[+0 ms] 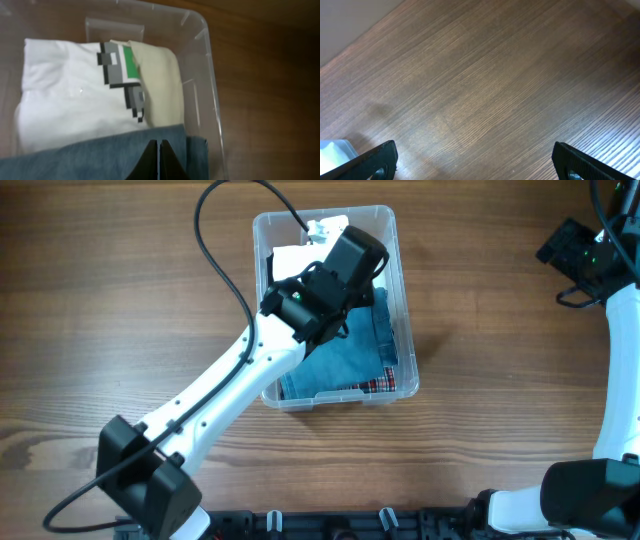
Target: Pack container
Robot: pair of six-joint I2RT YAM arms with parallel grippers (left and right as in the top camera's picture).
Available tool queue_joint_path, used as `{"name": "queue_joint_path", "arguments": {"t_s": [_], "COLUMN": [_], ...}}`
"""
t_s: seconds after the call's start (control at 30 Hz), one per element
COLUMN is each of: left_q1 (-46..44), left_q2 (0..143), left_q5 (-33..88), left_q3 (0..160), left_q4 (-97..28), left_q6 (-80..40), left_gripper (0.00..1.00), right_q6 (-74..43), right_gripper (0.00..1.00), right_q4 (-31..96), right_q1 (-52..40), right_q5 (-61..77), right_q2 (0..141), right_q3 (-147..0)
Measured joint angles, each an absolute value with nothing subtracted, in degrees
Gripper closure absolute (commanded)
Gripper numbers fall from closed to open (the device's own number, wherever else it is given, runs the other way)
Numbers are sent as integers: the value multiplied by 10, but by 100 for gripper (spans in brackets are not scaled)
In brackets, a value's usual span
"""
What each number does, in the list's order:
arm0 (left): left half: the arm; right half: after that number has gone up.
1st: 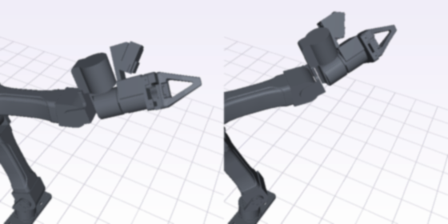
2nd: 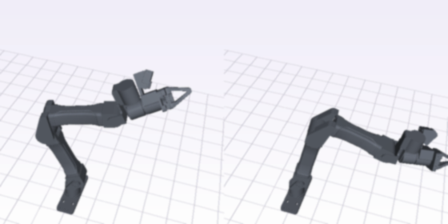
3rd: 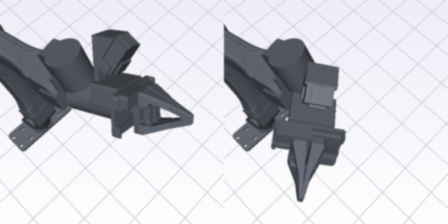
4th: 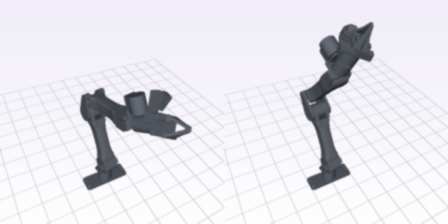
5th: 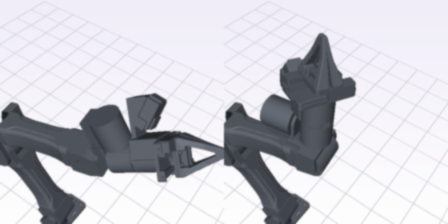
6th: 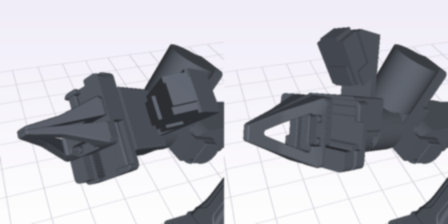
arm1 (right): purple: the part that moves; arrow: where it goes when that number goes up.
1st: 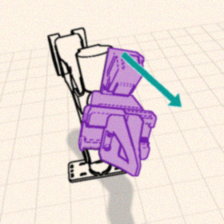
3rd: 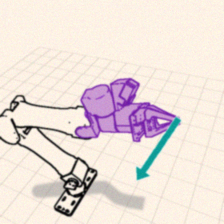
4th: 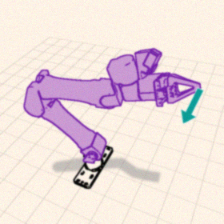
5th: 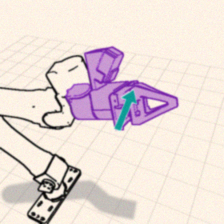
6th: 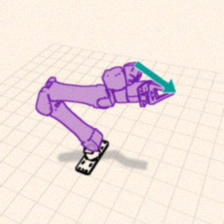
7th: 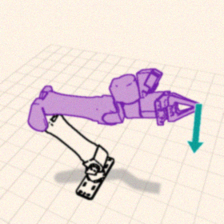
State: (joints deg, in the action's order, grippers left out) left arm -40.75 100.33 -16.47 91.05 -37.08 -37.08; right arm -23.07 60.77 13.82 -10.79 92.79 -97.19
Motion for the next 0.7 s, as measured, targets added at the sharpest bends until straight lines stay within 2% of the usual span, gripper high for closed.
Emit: {"name": "queue_joint_path", "arguments": {"t_s": [0.33,0.7], "left_q1": [-396,-398], "left_q2": [1067,1110], "left_q5": [-162,-101], "left_q3": [910,910], "left_q4": [-330,-331], "left_q6": [-371,-371], "left_gripper": [96,96], "right_q6": [-231,-231], "right_gripper": [0,0], "right_q4": [608,608], "right_q1": [138,138], "right_q5": [-108,-108], "right_q2": [928,928], "right_q3": [-972,-972]}}
